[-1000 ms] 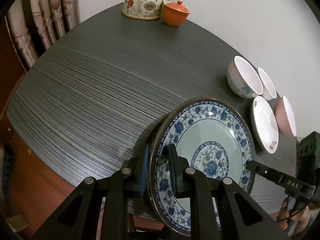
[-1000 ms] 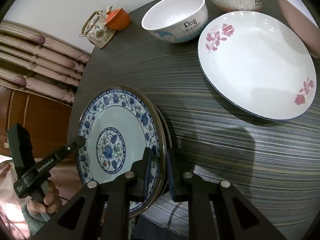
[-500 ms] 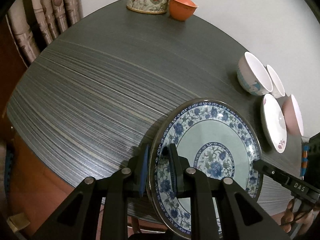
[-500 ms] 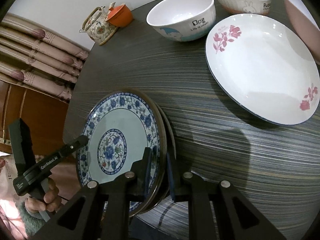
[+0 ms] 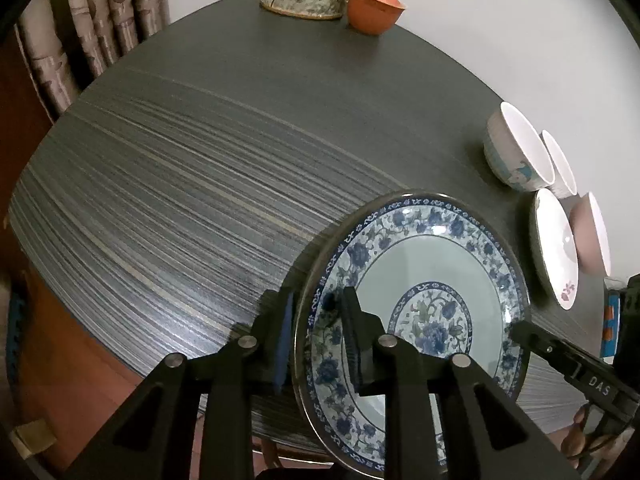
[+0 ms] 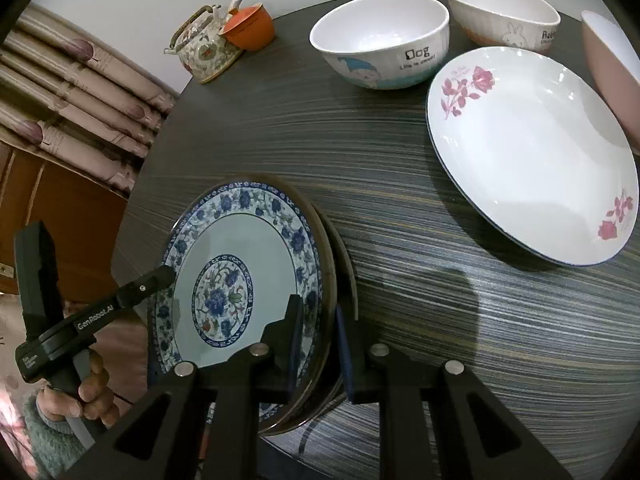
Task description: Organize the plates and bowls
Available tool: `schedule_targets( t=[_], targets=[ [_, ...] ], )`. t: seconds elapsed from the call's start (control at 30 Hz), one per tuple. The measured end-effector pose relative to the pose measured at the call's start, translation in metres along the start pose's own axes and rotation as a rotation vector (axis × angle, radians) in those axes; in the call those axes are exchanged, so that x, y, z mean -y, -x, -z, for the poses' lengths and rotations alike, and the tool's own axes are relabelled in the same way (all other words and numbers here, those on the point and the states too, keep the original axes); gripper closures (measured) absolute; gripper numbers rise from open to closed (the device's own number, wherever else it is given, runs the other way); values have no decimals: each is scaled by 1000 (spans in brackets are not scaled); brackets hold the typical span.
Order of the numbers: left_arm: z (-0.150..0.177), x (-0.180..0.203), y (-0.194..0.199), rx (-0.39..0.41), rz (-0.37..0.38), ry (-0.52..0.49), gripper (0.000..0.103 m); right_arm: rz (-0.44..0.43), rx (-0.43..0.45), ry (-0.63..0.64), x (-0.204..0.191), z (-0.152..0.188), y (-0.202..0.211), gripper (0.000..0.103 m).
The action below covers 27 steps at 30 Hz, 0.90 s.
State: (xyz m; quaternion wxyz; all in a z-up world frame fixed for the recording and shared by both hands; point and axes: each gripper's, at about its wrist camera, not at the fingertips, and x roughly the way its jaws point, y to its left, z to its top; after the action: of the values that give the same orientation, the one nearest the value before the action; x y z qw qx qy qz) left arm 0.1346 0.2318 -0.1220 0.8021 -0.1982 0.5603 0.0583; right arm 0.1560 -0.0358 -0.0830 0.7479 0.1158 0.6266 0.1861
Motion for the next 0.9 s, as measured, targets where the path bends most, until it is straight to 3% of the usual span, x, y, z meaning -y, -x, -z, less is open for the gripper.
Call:
schedule_targets(
  t=[0.23, 0.47, 0.63, 0.9],
  targets=[
    [-3, -4, -1, -16, 21, 10, 82, 4, -11, 13, -8, -2, -1, 71],
    [-5, -3, 4, 0, 35, 7, 82, 103, -34, 101, -27, -2, -3, 66],
    [-5, -1, 6, 5, 31, 1, 82, 118, -42, 98, -25, -1, -4, 60],
    [-5, 4, 9, 22, 30, -3, 79, 69, -9, 68, -18, 5, 9, 60]
  ],
)
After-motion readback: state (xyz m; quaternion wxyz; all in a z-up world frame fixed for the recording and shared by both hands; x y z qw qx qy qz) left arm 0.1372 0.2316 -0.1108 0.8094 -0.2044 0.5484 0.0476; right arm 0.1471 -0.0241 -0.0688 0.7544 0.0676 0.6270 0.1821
